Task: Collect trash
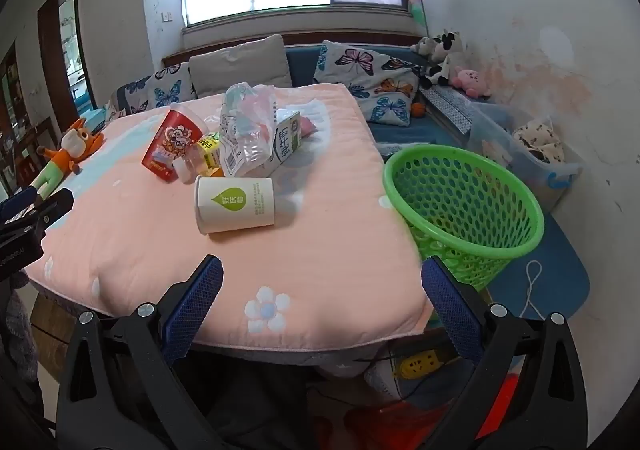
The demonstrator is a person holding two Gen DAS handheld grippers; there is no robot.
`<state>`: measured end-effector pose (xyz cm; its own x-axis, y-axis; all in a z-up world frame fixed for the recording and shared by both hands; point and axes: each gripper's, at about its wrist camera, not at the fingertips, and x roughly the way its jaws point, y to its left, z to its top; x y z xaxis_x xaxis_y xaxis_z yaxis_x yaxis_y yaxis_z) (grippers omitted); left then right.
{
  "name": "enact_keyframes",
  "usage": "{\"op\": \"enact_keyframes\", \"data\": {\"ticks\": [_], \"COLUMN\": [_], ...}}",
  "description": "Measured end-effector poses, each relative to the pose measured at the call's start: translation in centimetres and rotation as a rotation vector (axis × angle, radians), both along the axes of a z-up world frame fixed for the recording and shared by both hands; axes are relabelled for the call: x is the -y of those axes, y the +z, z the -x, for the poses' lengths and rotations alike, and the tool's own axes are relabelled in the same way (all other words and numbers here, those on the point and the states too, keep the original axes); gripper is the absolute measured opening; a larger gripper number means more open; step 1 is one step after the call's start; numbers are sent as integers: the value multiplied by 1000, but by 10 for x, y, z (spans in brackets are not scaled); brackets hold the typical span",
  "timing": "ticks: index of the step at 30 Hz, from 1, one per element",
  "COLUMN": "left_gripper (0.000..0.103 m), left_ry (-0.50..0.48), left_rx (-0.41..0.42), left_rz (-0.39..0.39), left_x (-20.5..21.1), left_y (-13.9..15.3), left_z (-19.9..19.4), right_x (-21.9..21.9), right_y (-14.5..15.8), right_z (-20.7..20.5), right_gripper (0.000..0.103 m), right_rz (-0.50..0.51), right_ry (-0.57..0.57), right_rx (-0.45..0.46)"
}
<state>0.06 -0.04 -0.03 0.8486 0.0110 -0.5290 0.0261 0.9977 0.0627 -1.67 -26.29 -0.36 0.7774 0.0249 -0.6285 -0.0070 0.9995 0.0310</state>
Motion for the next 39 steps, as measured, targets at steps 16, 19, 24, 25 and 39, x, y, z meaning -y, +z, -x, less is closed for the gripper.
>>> {"op": "enact_keyframes", "data": {"ticks": [16,19,24,25,39], "left_gripper": [97,97,97,97,97], "left_ry": [-37,-37,-38,-37,-39], "left_rx": [22,21,19,19,17], "left_rz": [-3,-1,1,-1,3], "left_x": [7,5,5,6,6], "left_y": [3,3,3,4,3], "left_z": [7,7,8,7,8], "right_x": [5,3,2,1,0], "right_y": [4,4,7,7,5], "right_z": [2,3,4,4,2], "right_gripper": [99,99,99,99,99], "right_rz": [6,8,17,17,18], "right_ry": [-5,-6,-12,-11,-6], "right_rx": [1,1,4,5,4]}}
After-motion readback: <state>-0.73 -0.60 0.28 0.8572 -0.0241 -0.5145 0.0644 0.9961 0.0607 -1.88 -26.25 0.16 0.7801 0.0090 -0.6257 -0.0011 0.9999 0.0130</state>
